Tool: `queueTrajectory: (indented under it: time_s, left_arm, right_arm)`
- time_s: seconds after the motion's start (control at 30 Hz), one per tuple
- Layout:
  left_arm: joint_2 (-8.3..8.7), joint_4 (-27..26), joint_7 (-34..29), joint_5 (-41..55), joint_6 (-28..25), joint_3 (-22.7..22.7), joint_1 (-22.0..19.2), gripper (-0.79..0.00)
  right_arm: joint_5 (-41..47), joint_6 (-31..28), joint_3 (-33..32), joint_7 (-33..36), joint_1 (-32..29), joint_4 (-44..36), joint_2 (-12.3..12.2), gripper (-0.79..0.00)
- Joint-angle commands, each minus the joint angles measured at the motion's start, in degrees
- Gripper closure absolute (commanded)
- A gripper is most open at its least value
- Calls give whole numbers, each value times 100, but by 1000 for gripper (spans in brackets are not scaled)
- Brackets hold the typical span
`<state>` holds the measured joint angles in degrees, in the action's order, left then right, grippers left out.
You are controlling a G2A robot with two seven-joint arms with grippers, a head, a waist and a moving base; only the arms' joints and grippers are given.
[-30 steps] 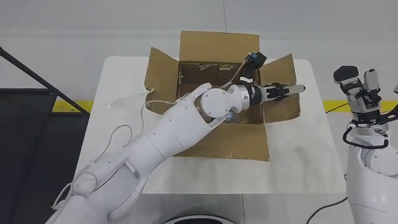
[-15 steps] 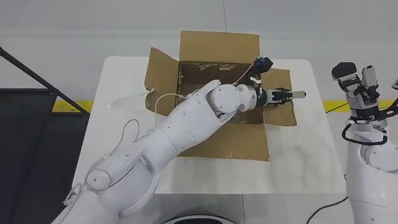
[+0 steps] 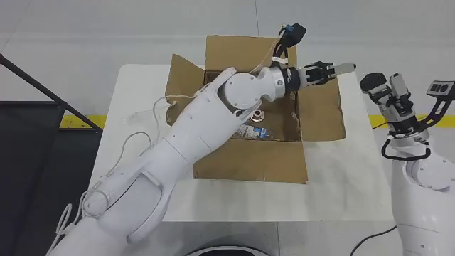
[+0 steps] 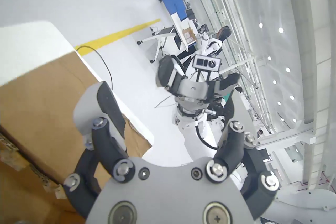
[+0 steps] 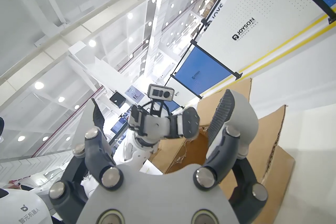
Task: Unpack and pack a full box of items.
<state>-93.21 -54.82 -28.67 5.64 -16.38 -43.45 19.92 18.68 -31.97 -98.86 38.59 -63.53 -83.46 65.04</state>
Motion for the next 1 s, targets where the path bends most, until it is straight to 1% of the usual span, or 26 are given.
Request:
queueTrajectory:
  time_s: [0.0,0.1,0.2,0.3,0.37,0.47,0.53,0.7,0.77,0.97]
  left_arm:
    - [259,-902,-8,-446,243,-525,421,-785]
    - [612,-2413,-187,-1099,746,-1369,1311,-785]
    - [874,-3869,-498,-1563,1187,-2171,2313,-785]
    - [1037,-4913,-758,-1807,1377,-2797,3136,-785]
    - [1110,-5386,-841,-1887,1404,-3137,3568,-785]
    - [1189,-5909,-849,-1935,1356,-3562,4104,-785]
    - [1227,-6149,-784,-1939,1307,-3812,4386,-785]
    - [1293,-6498,-559,-1800,1145,-4308,4922,-785]
    - [1311,-6534,-513,-1728,1084,-4430,5036,-785]
    - [1311,-6534,-513,-1728,1084,-4430,5036,-785]
  right_arm:
    - [-6,82,90,103,52,33,-5,-785]
    - [-62,221,243,279,135,171,-13,-785]
    - [-252,386,428,385,233,299,-18,-785]
    - [-411,513,601,475,292,361,-21,-785]
    - [-585,635,686,488,318,385,-27,-785]
    - [-760,830,830,493,337,391,-29,-785]
    - [-946,965,902,484,347,420,-37,-785]
    - [-1415,1314,1137,349,344,400,-39,-785]
    - [-1515,1433,1219,261,330,372,-34,-785]
    - [-1578,1612,1475,287,319,315,-18,-785]
